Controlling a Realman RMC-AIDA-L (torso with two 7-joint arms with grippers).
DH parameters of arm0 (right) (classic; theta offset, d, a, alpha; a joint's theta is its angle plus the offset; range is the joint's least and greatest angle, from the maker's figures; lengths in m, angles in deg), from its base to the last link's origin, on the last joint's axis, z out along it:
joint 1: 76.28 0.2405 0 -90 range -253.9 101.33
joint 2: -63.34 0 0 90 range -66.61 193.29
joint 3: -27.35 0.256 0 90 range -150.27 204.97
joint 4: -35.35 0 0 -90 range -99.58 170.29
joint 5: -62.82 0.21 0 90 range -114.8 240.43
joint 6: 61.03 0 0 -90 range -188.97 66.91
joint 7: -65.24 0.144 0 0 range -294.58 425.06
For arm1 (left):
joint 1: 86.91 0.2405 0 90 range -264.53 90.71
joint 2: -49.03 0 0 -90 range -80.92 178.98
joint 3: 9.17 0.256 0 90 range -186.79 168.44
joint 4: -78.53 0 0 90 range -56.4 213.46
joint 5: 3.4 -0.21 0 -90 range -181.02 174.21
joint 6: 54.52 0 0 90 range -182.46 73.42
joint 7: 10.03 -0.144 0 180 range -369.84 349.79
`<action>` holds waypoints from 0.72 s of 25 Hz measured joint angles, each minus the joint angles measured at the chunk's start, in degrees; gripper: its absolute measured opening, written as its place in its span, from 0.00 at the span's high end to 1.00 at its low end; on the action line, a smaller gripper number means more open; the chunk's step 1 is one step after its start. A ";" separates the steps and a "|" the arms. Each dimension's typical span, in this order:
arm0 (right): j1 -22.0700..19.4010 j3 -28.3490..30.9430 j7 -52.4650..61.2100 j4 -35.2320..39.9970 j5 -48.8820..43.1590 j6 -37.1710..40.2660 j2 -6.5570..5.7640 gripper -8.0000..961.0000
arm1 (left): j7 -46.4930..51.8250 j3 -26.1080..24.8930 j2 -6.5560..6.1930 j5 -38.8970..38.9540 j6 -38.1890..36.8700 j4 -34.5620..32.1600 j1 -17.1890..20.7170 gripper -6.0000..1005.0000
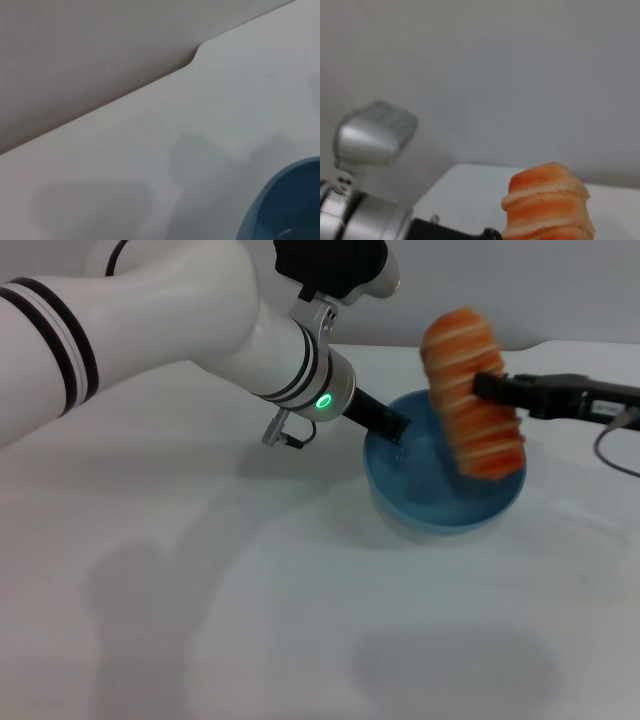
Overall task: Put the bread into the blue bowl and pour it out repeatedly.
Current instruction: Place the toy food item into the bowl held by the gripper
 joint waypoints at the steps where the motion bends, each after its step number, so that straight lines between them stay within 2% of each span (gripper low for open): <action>1: 0.35 -0.92 -0.02 -0.67 0.01 -1.13 0.00 0.81 | 0.00 0.03 0.00 0.29 0.00 0.00 0.00 1.00; 6: 1.73 -3.30 -0.05 -4.45 0.77 -5.01 0.41 0.82 | -0.03 0.07 -0.05 1.02 0.31 0.04 0.39 1.00; 11: 1.38 -3.24 -1.71 -6.39 2.78 -4.59 0.43 0.82 | -0.06 0.09 -0.17 1.05 0.57 0.46 0.53 1.00; 18: 0.03 -3.14 -1.34 -6.01 2.84 -4.13 0.22 0.62 | -0.08 0.10 -0.28 0.97 1.14 0.57 0.60 1.00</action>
